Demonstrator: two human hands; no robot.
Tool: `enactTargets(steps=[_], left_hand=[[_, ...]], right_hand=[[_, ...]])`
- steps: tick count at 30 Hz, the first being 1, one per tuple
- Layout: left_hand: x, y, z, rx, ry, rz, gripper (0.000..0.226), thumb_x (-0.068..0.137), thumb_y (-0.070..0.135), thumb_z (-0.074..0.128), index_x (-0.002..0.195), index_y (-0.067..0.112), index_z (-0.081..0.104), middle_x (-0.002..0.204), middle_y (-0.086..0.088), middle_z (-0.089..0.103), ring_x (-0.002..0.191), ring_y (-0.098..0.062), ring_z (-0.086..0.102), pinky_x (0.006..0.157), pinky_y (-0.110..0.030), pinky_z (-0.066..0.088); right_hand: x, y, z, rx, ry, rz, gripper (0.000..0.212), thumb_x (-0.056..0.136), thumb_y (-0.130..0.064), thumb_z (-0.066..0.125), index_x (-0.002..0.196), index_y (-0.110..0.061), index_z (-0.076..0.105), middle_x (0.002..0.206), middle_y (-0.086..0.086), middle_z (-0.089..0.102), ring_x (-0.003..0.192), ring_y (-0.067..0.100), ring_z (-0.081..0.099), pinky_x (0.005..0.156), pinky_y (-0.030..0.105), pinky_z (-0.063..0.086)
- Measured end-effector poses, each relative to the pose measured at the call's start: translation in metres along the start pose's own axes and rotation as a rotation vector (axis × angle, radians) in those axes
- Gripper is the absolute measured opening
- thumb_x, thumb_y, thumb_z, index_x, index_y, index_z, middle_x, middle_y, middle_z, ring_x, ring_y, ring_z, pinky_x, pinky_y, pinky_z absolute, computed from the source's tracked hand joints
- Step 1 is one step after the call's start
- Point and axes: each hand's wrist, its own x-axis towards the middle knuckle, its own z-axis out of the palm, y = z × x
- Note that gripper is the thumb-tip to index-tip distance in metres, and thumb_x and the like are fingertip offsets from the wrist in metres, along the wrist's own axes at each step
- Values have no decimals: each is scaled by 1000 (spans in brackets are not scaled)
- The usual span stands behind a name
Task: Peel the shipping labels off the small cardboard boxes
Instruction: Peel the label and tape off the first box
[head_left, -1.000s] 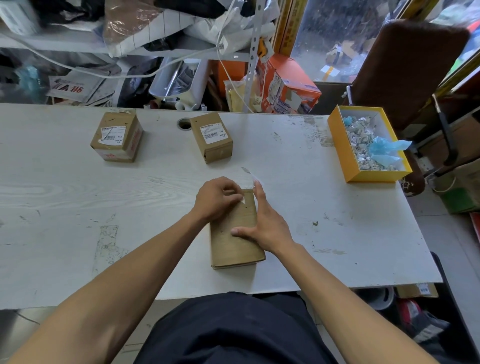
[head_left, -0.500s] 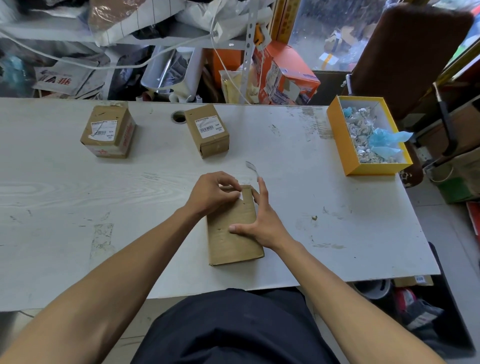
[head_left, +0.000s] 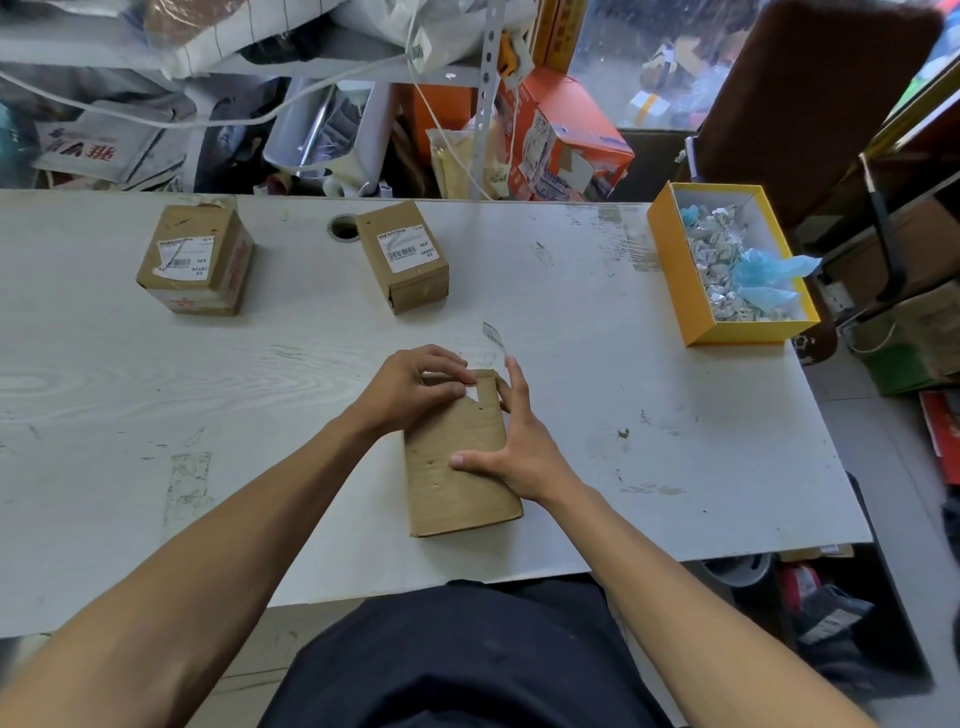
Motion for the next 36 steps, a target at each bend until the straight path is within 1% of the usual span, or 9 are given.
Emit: enactTargets(steps=[2, 8, 14, 18, 22, 27, 30, 34, 36], left_hand=[[2, 1, -3, -31, -29, -9, 18, 85, 12, 76, 93, 28, 79, 110, 5, 69, 104, -9, 66, 98, -34, 52], [3, 4, -4, -22, -64, -12, 24, 87, 10, 73, 91, 33, 77, 106, 5, 66, 99, -8, 65, 92, -25, 49], [3, 6, -4, 43, -77, -2, 24, 90, 12, 70, 90, 35, 76, 106, 5, 63, 98, -6, 63, 87, -17, 45], [3, 6, -4, 42, -82, -5, 19, 91, 14, 69, 91, 32, 77, 105, 6, 61, 99, -7, 62, 91, -24, 48], [3, 7, -4, 92, -101, -1, 20, 92, 21, 69, 85, 39, 73, 107, 7, 60, 103, -10, 61, 95, -33, 51], [0, 6, -5, 39, -76, 9, 22, 91, 15, 70, 88, 36, 73, 113, 3, 56, 103, 3, 59, 85, -11, 45], [-1, 5, -5, 40, -69, 8, 23, 91, 11, 69, 101, 31, 74, 121, 1, 52, 108, 6, 57, 95, -9, 44], [-1, 6, -6, 92, -74, 14, 23, 92, 13, 68, 101, 33, 73, 120, 1, 51, 107, 9, 54, 91, -4, 39], [0, 5, -6, 122, -82, 26, 20, 92, 16, 68, 100, 35, 74, 118, 1, 52, 108, 4, 55, 93, -8, 40]], right_hand=[[1, 0, 0, 6, -3, 1, 135, 60, -43, 91, 146, -53, -13, 155, -15, 30, 126, -1, 37, 108, 32, 39], [1, 1, 1, -9, 7, -10, 134, 59, -47, 90, 145, -56, -13, 156, -16, 29, 135, 10, 39, 109, 41, 40], [2, 2, 1, -8, 2, -8, 134, 60, -45, 90, 145, -55, -12, 155, -15, 31, 131, 7, 41, 108, 37, 40], [2, 3, 1, -4, 3, -5, 134, 60, -44, 91, 147, -53, -11, 154, -17, 31, 130, 5, 41, 108, 34, 39], [3, 3, 0, -1, 3, -2, 134, 61, -42, 91, 148, -50, -10, 154, -14, 31, 130, 5, 40, 107, 31, 39], [3, 3, 1, 11, 3, -2, 135, 61, -39, 92, 150, -47, -9, 154, -15, 31, 129, 1, 40, 107, 28, 38], [2, 4, 1, 12, 7, -3, 135, 61, -39, 92, 150, -46, -9, 154, -16, 31, 129, 2, 39, 105, 26, 37], [2, 4, 1, -1, 8, 0, 135, 59, -44, 91, 148, -49, -10, 155, -14, 30, 131, 6, 40, 107, 31, 38], [2, 4, 2, -4, 10, 1, 135, 58, -46, 90, 147, -51, -10, 155, -15, 30, 133, 9, 40, 108, 35, 39]])
